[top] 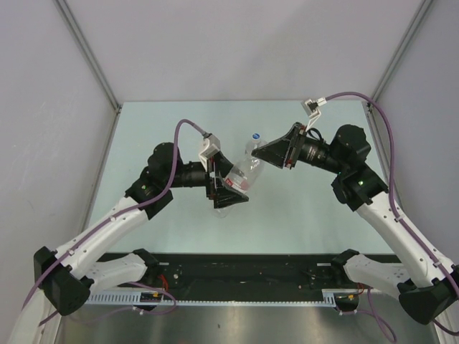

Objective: Unscrew the bottle caps

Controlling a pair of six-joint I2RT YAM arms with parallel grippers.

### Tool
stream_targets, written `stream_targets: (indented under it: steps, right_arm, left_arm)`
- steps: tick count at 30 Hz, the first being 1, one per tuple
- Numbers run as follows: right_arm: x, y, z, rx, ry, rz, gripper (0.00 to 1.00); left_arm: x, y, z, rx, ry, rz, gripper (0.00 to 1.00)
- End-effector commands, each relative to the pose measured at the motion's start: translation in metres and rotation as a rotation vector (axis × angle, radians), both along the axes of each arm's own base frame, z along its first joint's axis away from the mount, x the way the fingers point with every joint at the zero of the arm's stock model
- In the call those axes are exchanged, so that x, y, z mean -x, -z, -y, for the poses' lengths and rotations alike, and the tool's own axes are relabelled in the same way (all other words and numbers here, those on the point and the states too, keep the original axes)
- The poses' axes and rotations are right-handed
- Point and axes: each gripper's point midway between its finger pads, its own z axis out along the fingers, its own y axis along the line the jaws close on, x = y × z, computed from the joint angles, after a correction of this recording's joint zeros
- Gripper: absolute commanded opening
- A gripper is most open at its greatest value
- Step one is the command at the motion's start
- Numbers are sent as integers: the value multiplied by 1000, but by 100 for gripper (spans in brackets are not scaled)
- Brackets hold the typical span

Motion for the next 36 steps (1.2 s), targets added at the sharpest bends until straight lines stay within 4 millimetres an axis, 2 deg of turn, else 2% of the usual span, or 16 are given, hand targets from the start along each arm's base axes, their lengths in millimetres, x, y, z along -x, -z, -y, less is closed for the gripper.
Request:
stream_targets:
  steps: [1, 4, 10, 12, 14, 17, 20, 23, 24, 26, 27, 28, 29, 30, 33, 36]
  right_arm:
    - [10, -29, 0, -58, -14, 110, 0]
    - [10, -28, -2, -58, -20, 110, 0]
    - [12, -23, -6, -44, -29, 113, 0]
    - [12, -24, -6, -41, -19, 119, 6]
    - [10, -20, -4, -25, -1, 125, 44]
    - [0, -18, 9, 7, 107, 131, 81]
    - [-13, -21, 32, 53, 264, 150, 95]
    - [-26, -25, 67, 105, 484, 150, 100]
    - [-43, -25, 92, 144, 656, 150, 100]
    - [-51, -1, 115, 288, 805, 90, 100]
    - [-59, -7, 148, 349, 1005, 90, 100]
    - [-63, 11, 156, 470, 1070, 74, 100]
    - [-57, 14, 151, 523, 1094, 95, 100]
    - [-59, 14, 179, 602, 1286, 100, 100]
    - [-57, 19, 186, 741, 1448, 142, 100]
    - [-59, 26, 160, 674, 1293, 118, 100]
  left_arm:
    - [8, -12, 6, 32, 50, 68, 100]
    - [13, -12, 6, 41, 73, 83, 91]
    - [17, -6, 6, 30, 101, 82, 38]
    - [17, -6, 5, 30, 96, 86, 34]
    - [15, -7, 4, 28, 74, 98, 33]
    - [12, -11, 0, 29, 35, 123, 35]
    - [6, -18, -4, 37, -19, 157, 34]
    - [1, -22, -8, 39, -70, 181, 34]
    - [-4, -23, -11, 39, -108, 188, 34]
    - [-9, -24, -15, 38, -151, 207, 34]
    - [-13, -23, -16, 34, -181, 215, 34]
    - [-16, -22, -18, 26, -201, 220, 32]
    - [-17, -19, -19, 17, -213, 234, 30]
    - [-19, -18, -20, 11, -228, 244, 28]
    - [-26, -5, -22, -50, -286, 263, 2]
    - [-30, 1, -22, -68, -329, 282, 0]
